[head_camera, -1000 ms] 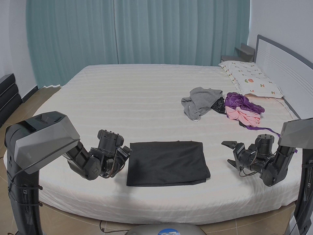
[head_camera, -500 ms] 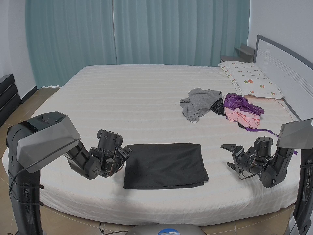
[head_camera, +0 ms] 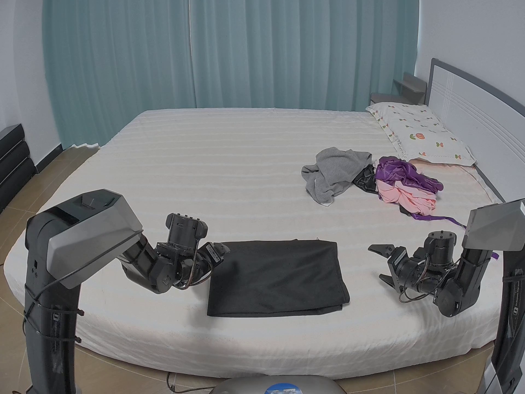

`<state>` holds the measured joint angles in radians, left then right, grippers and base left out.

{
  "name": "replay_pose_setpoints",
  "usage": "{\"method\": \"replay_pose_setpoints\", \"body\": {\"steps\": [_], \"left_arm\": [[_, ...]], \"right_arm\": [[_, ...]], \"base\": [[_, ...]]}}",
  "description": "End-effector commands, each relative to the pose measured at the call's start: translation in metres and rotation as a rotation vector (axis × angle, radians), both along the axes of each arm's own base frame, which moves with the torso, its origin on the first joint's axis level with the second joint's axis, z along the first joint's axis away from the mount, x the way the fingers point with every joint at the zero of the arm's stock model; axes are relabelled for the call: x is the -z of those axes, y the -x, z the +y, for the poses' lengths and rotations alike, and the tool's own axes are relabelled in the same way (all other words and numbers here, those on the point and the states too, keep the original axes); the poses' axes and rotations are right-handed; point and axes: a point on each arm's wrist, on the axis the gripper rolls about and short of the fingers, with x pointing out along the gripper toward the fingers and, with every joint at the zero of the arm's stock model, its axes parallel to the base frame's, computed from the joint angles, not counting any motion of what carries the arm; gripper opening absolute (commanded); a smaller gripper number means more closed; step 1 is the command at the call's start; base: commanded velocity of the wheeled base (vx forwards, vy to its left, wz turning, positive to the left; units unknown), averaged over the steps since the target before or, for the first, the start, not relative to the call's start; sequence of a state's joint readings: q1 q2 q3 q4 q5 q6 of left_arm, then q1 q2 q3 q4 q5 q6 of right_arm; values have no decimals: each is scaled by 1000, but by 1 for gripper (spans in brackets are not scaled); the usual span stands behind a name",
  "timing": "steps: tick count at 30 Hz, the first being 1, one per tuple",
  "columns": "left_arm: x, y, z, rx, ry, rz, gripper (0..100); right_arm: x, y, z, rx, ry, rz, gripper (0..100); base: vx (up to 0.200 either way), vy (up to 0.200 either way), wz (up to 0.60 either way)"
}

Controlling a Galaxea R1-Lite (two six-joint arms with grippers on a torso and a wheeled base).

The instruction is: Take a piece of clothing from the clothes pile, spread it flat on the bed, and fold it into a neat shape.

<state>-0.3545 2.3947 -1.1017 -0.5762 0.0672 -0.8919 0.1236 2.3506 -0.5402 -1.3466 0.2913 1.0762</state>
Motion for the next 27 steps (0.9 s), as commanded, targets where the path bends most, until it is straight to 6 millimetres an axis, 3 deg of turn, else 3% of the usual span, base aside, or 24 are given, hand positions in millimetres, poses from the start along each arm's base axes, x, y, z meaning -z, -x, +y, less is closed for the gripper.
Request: {"method": "replay_pose_setpoints", "body": {"steps": [1, 8, 19, 20, 27], "left_arm": [[19, -7, -4, 26, -33, 14, 100], [33, -4, -10, 90, -105, 26, 100], [30, -10, -19, 87, -91, -3, 100], [30, -11, -19, 84, -90, -3, 0], [29, -11, -18, 71, -85, -5, 0]], "right_arm": [[2, 1, 2, -7, 4, 6, 100], [4, 1, 2, -9, 8, 9, 100], [5, 2, 4, -19, 19, 7, 100], [5, 2, 4, -19, 19, 8, 100], [5, 2, 4, -19, 19, 10, 100]], "base": [[0, 0, 0], [0, 0, 0], [0, 0, 0], [0, 0, 0], [0, 0, 0]]}}
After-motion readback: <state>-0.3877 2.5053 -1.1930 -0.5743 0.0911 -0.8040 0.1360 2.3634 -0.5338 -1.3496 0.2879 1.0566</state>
